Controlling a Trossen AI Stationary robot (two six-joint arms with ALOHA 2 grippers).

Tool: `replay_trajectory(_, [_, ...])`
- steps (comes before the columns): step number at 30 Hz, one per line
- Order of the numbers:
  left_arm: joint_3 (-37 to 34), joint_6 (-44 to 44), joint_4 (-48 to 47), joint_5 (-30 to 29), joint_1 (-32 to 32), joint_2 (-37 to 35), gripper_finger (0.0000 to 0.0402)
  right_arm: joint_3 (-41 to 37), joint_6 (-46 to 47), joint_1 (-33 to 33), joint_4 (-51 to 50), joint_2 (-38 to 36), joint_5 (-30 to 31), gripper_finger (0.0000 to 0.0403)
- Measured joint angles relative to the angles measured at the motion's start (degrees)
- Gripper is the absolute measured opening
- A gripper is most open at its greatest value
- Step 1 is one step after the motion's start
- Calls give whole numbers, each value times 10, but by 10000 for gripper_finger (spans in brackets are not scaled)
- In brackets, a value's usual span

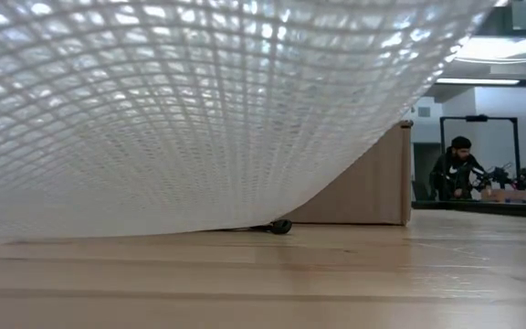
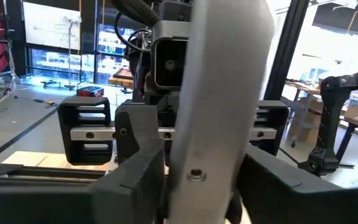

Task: Unpack boxes
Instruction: Open the box using the cutter

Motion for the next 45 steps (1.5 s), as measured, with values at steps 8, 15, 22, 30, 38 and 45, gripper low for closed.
replay_trajectory(8, [3, 21, -30, -4, 0, -3, 119, 0, -2, 0, -14, -1, 1, 119])
replay_trajectory(15, [111, 49, -382, -15, 5, 0, 119, 78, 23, -8, -311, -60, -1, 255])
replay_trajectory(22, [274, 72, -646, -17, 12, 55, 119, 106, 34, -13, -393, -97, 2, 274])
replay_trajectory(30, [416, 120, -776, -11, 12, 188, 119, 105, 15, -20, -329, -65, -16, 274])
replay_trajectory(38, [448, 133, -801, -9, 10, 226, 119, 104, 14, -19, -336, -18, -51, 275])
replay_trajectory(45, [449, 131, -805, -9, 8, 226, 119, 104, 0, -27, -336, 9, -60, 275])
